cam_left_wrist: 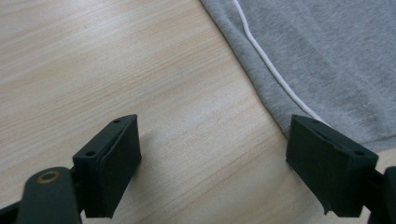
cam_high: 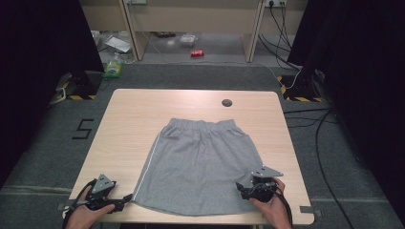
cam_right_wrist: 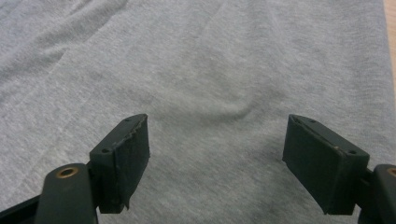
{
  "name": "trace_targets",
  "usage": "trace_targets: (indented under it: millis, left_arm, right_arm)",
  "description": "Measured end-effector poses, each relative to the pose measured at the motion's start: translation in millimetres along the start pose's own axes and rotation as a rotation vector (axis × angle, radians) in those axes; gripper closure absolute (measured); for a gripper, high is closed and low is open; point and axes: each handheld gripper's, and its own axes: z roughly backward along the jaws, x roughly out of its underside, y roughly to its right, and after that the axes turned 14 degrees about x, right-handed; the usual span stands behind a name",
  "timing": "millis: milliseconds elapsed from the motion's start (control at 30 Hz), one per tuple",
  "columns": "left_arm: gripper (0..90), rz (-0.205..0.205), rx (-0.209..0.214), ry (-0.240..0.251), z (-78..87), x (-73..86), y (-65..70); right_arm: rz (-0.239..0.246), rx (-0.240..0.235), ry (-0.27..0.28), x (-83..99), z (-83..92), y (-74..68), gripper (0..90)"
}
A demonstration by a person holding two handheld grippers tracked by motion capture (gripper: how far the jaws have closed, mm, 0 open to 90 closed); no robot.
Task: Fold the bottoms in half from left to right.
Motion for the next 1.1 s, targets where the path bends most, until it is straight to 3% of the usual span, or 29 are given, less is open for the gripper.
trace_targets:
  millis: [333, 533, 667, 767, 933, 1100]
  left_arm:
    - [19.4, 0.038, 0.022, 0.027, 1.4, -4.6, -6.3]
    - [18.6, 0.041, 0.024, 0.064, -3.4, -20.0, -13.4]
    - [18.5, 0.076, 0.052, 0.086, -11.8, -35.8, -24.2]
    - [18.5, 0.070, 0.055, 0.084, -15.2, -43.5, -26.2]
    - [18.5, 0.060, 0.072, 0.103, -27.4, -71.4, -32.0]
    - [18.6, 0.074, 0.081, 0.123, -33.9, -90.9, -38.0]
  right_arm:
    - [0.005, 0.000, 0.005, -2.6, -0.9, -3.2, 23.2]
    - [0.009, -0.008, 0.006, -3.9, -3.0, -5.9, 23.3]
    - [0.006, -0.004, 0.011, -4.7, -3.6, -6.7, 23.5]
    - [0.005, -0.005, 0.012, -4.6, -3.8, -6.4, 23.5]
    - [0.004, -0.005, 0.012, -5.1, -4.3, -7.1, 23.6]
    - [0.002, -0.005, 0.014, -5.3, -4.2, -7.5, 23.7]
